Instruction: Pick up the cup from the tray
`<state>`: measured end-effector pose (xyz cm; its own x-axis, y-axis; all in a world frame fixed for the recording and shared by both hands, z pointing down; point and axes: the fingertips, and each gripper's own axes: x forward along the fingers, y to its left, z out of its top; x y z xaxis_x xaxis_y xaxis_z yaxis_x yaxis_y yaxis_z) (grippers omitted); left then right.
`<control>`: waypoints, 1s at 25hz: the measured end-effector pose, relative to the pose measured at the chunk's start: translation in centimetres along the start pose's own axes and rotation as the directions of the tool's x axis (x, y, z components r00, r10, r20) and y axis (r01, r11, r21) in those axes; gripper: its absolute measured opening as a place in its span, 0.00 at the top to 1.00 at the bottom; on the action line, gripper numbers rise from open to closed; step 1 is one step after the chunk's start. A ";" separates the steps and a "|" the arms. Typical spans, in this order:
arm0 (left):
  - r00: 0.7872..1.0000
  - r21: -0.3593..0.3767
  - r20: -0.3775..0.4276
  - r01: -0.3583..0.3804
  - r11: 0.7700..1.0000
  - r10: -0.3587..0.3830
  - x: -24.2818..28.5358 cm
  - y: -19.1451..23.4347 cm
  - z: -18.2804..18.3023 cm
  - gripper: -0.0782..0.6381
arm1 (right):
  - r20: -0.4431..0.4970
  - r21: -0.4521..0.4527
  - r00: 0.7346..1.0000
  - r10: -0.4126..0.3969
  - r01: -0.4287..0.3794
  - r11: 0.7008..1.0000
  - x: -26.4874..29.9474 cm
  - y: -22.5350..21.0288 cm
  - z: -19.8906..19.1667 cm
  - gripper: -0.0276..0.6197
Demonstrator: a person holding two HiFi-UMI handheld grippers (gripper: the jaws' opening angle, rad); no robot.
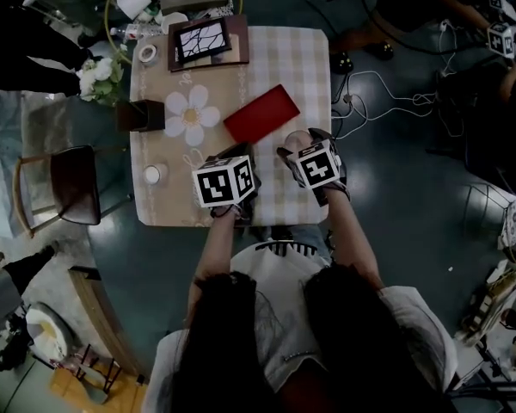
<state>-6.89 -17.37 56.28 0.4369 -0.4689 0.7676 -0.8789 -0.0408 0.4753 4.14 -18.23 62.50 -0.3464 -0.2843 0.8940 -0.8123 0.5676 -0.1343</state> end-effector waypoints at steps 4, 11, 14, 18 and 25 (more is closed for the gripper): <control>1.000 -0.009 -0.020 -0.002 1.000 0.002 0.0 0.2 -0.7 0.88 | 0.058 0.008 0.998 0.009 -0.010 1.000 -1.3 -0.1 1.2 0.34; 1.000 0.017 0.014 0.016 1.000 -0.016 -0.8 -1.0 -0.2 0.88 | 0.190 0.037 0.981 -0.029 0.023 0.999 -5.3 -0.3 3.5 0.35; 0.999 0.036 0.033 0.032 0.999 -0.033 -1.3 -1.8 0.0 0.88 | 0.223 0.049 0.975 -0.021 0.011 0.999 -6.6 0.1 3.6 0.35; 0.998 0.053 0.056 0.040 0.998 -0.043 -1.9 -2.4 0.0 0.88 | 0.293 0.079 0.956 0.001 -0.025 0.997 -8.6 1.0 4.1 0.35; 0.995 0.081 0.072 0.060 0.995 -0.066 -3.0 -4.0 -0.9 0.88 | 0.328 0.050 0.944 -0.033 0.018 0.999 -10.7 2.4 3.2 0.64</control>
<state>-4.49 -14.98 52.47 0.4788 -0.5274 0.7019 -0.8638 -0.1405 0.4838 4.37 -16.28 51.20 -0.4541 -0.5408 0.7081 -0.8407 0.5231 -0.1397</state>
